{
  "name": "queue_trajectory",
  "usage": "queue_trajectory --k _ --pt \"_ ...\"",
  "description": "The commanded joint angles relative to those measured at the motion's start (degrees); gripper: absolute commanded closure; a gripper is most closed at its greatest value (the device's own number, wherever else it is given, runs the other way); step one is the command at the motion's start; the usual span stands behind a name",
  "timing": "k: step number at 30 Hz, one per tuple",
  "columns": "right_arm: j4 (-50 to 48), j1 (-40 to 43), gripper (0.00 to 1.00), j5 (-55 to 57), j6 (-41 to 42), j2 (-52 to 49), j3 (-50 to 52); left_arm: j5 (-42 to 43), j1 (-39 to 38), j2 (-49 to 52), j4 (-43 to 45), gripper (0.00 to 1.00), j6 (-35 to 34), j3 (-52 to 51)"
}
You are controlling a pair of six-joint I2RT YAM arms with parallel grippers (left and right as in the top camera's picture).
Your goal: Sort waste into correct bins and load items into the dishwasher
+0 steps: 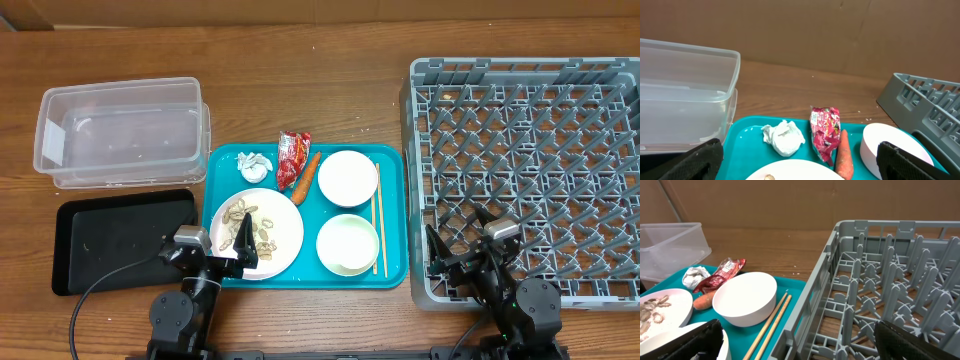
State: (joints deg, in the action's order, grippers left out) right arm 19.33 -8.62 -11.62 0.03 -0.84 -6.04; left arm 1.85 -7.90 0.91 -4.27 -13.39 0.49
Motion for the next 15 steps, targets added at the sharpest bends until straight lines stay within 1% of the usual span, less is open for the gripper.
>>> queue_trajectory --k 1,15 --pt "-0.2 0.0 0.0 0.0 0.2 0.5 0.2 -0.6 0.0 -0.2 -0.1 0.0 -0.3 -0.2" --pt "-0.2 0.0 0.0 0.0 0.2 0.5 0.2 -0.6 0.0 -0.2 -0.1 0.0 -0.3 -0.2"
